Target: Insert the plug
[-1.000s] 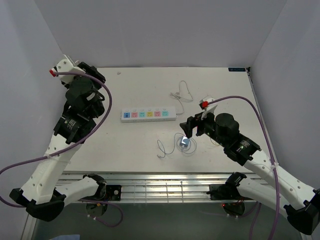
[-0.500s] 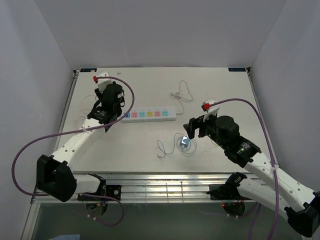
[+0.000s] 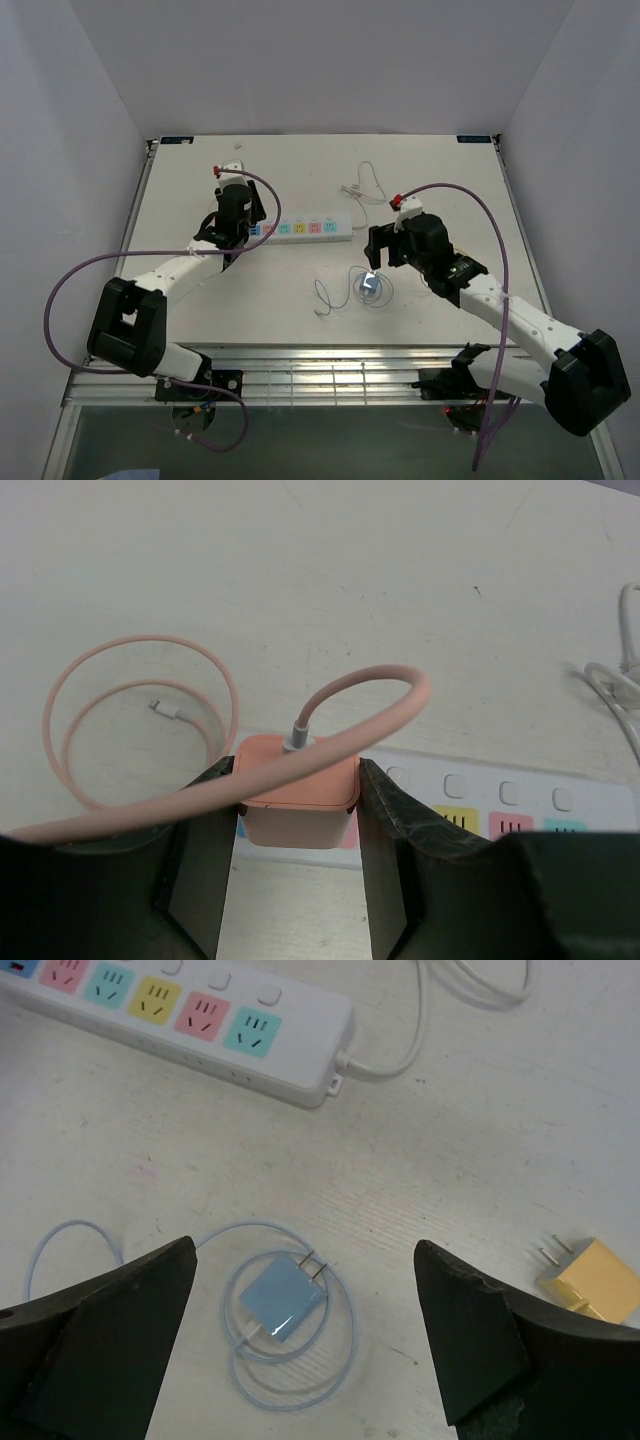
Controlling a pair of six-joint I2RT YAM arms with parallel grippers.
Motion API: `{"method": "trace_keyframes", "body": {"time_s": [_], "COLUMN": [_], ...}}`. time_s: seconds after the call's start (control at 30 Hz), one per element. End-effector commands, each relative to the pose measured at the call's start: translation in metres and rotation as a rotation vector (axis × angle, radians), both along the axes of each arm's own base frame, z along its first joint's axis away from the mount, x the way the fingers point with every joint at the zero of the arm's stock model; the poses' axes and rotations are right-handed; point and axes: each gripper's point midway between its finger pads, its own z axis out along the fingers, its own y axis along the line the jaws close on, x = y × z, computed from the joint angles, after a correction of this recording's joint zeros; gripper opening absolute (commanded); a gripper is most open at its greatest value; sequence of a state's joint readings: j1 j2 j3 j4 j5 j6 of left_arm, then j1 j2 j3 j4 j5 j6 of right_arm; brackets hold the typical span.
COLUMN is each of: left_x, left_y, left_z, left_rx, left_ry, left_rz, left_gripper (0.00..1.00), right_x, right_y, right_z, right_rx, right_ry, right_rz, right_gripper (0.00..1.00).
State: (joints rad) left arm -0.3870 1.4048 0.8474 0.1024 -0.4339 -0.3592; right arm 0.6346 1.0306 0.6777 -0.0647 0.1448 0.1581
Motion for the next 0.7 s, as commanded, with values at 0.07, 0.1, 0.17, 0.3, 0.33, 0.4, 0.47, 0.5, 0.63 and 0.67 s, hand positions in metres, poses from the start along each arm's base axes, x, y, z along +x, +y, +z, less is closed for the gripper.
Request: {"method": "trace_keyframes", "body": {"time_s": [0.07, 0.1, 0.17, 0.3, 0.33, 0.4, 0.47, 0.5, 0.63, 0.67], "left_x": [0.015, 0.016, 0.018, 0.023, 0.024, 0.024, 0.024, 0.024, 0.022, 0.022], "left_y": [-0.013, -0.013, -0.014, -0.016, -0.017, -0.021, -0.023, -0.023, -0.027, -0.027], "left_z": [-0.002, -0.003, -0.006, -0.019, -0.022, -0.025, -0.03, -0.031, -0.037, -0.038], "left_rx": [-0.006, 0.0, 0.003, 0.018, 0.019, 0.012, 0.012, 0.012, 0.01, 0.007], "left_ry": [-0.044, -0.044, -0.041, -0.012, -0.004, 0.003, 0.013, 0.016, 0.03, 0.032], "left_rz": [-0.074, -0.076, -0.084, -0.096, -0.103, -0.123, -0.131, -0.133, -0.156, -0.156], "left_gripper": [0.0, 0.0, 0.0, 0.0, 0.0, 0.0, 0.0, 0.0, 0.0, 0.0], "right_x": [0.047, 0.056, 0.066, 0.089, 0.099, 0.11, 0.121, 0.125, 0.142, 0.145], "right_y": [0.012, 0.017, 0.026, 0.048, 0.051, 0.055, 0.062, 0.064, 0.074, 0.079], "right_z": [0.002, 0.009, -0.007, -0.016, -0.01, -0.025, -0.034, -0.037, -0.047, -0.052], "right_rx": [0.108, 0.106, 0.076, 0.072, 0.074, 0.053, 0.046, 0.045, 0.039, 0.039], "right_ry": [0.057, 0.042, 0.081, 0.099, 0.087, 0.111, 0.128, 0.131, 0.146, 0.153], "right_rz": [-0.053, -0.044, -0.019, 0.031, 0.02, 0.007, 0.003, 0.004, 0.006, 0.014], "right_gripper": [0.95, 0.95, 0.95, 0.89, 0.88, 0.85, 0.83, 0.82, 0.74, 0.72]}}
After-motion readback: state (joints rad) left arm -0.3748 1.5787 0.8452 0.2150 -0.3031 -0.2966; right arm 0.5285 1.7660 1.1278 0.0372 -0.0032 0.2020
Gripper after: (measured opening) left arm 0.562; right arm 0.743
